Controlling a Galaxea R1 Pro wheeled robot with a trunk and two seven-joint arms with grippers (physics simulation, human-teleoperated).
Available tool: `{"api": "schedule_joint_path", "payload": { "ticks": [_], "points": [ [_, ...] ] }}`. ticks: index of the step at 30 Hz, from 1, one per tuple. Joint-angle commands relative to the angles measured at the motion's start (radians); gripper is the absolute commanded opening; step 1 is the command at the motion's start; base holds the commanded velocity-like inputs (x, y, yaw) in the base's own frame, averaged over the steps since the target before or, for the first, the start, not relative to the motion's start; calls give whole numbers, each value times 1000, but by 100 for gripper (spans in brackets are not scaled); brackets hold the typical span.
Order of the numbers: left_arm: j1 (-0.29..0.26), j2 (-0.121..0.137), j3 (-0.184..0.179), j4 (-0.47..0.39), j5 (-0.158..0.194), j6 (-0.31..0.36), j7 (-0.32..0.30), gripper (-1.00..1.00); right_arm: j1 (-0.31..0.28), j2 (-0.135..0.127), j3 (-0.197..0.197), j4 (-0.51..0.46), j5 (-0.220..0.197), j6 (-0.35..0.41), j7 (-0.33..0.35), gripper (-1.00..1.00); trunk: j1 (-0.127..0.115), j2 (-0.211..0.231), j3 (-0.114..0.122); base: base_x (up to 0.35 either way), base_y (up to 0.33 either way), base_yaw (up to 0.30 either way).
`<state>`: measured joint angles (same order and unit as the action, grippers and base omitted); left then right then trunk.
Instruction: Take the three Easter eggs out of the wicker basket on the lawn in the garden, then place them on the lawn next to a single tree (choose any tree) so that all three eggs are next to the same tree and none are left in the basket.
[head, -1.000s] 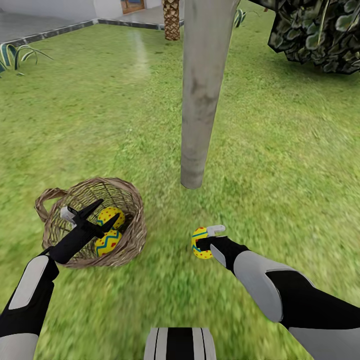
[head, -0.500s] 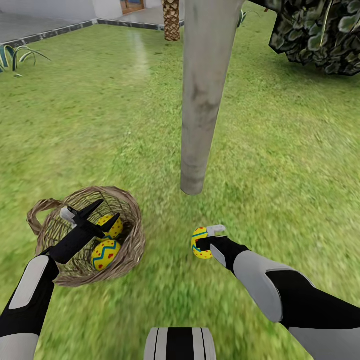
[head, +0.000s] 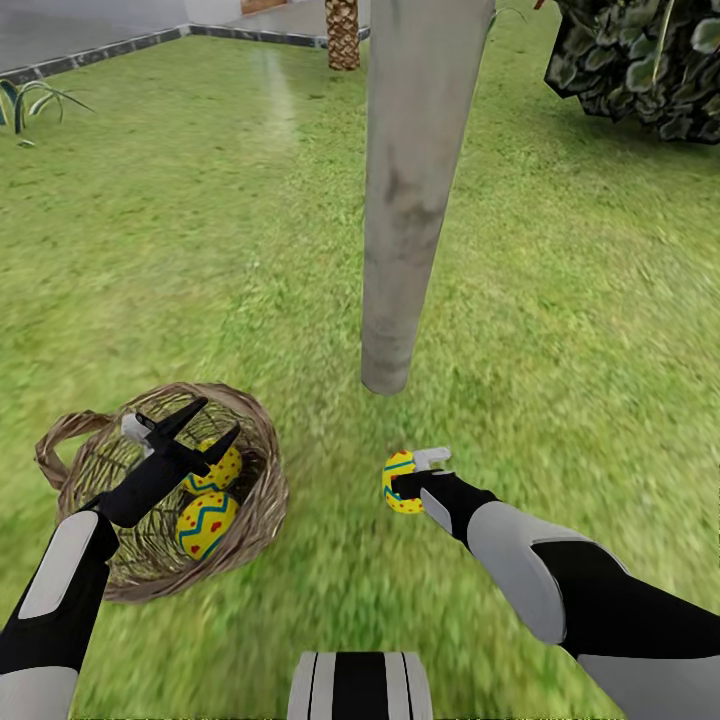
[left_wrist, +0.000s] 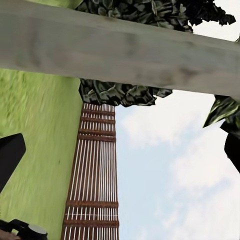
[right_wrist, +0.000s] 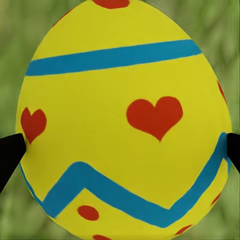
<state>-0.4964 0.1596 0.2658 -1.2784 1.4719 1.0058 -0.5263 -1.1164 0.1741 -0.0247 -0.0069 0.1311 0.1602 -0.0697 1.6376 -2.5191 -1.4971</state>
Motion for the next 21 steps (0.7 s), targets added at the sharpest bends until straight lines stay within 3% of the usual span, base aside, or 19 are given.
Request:
{"api": "schedule_joint_path", "payload": {
  "ticks": [1,15,21],
  "points": [
    [-1,0,1,1,-2,5,-4,100,0,0,-3,-1,10,5,-2,-100,0,0,-5,0,0,0],
    [-1,0,1,1,-2,5,-4,100,0,0,-3,-1,10,6,-2,-100,7,-4,-59,0,0,0],
    [-1,0,1,1,-2,5,-4,100,0,0,-2,-1,11,6,-2,-100,7,-4,-59,0,0,0]
  ]
}}
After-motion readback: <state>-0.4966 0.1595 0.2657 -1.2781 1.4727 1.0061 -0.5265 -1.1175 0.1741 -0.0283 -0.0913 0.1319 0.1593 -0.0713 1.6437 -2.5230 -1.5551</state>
